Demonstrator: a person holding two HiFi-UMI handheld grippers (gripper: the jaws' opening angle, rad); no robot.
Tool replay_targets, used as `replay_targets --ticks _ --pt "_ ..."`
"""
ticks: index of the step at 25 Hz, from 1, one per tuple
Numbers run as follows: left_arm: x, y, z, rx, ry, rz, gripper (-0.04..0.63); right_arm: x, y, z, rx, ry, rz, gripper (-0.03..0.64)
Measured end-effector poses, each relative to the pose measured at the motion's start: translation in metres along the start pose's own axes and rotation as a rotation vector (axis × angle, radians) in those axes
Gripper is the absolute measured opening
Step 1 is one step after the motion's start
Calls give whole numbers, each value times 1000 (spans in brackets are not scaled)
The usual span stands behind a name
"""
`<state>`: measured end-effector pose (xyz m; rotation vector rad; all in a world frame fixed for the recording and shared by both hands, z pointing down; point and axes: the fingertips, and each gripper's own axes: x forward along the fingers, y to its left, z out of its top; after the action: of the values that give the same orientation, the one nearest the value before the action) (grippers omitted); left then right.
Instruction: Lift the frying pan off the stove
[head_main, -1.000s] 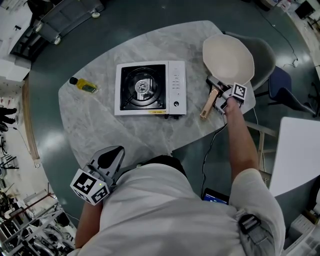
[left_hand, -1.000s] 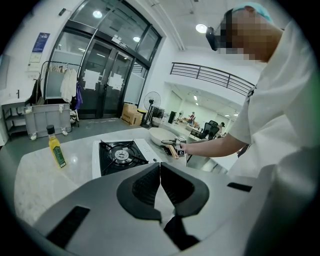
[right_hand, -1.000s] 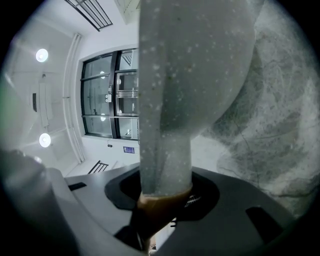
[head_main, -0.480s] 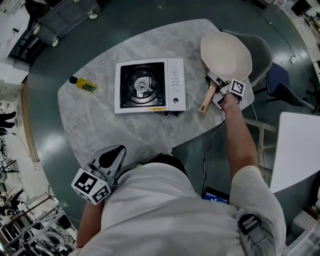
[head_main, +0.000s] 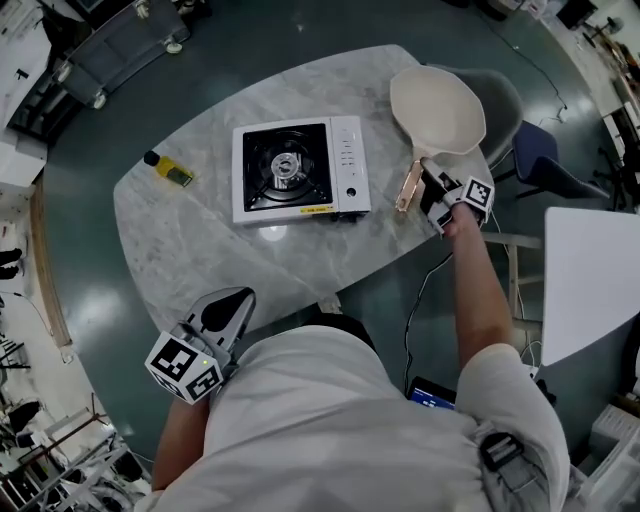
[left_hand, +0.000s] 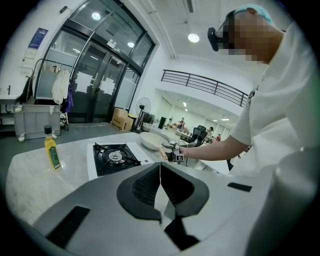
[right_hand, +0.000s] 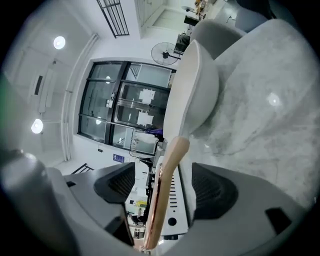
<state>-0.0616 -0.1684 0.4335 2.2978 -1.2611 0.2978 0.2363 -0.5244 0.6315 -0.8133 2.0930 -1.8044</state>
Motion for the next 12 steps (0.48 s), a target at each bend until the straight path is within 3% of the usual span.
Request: replay_targets --ticks 5,12 --pt "-26 -2 -8 19 -32 -53 20 -45 14 -39 -48 -25 -49 330" --pt "-68 -13 -27 37 -71 -141 20 -91 64 -134 -153 -6 -52 225"
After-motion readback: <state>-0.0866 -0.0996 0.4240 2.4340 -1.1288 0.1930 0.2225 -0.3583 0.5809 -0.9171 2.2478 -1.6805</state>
